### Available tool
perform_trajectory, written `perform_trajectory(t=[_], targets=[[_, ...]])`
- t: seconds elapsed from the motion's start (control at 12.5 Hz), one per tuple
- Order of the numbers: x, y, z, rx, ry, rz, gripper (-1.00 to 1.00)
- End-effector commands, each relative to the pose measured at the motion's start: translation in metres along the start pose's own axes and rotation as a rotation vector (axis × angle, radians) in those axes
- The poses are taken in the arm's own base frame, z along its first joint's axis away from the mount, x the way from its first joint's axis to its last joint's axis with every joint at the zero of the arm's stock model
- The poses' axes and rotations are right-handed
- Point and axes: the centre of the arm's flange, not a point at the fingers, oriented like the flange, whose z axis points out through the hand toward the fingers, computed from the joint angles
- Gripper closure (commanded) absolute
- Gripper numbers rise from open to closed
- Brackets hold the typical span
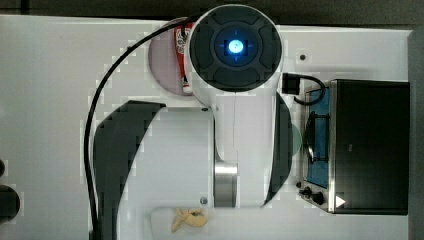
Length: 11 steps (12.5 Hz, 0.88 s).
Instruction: Drag strainer right to left.
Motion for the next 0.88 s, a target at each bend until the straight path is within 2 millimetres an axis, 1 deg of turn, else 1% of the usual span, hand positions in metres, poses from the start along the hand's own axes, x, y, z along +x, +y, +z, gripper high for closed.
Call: perform_trajectory(t=[0.08,0.24,0.32,0.4,0.48,0.64,0.88], targets=[[-0.083,0.167,-0.09,0.033,0.022,0.039,-0.59],[-0.084,0.166,-0.088,0.031,0.02,0.038,-1.0],[-0.084,0.166,-0.083,0.023,0.012,0.038,-1.0],[-0.083,0.165,-0.073,0.009,-0.002,0.037,-1.0],[-0.083,0.162,-0.057,-0.012,-0.023,0.037,-1.0],[-0.079,0.153,-0.016,-0.045,-0.052,0.042,-1.0],[-0.067,0.133,0.061,-0.038,-0.038,0.121,-1.0]])
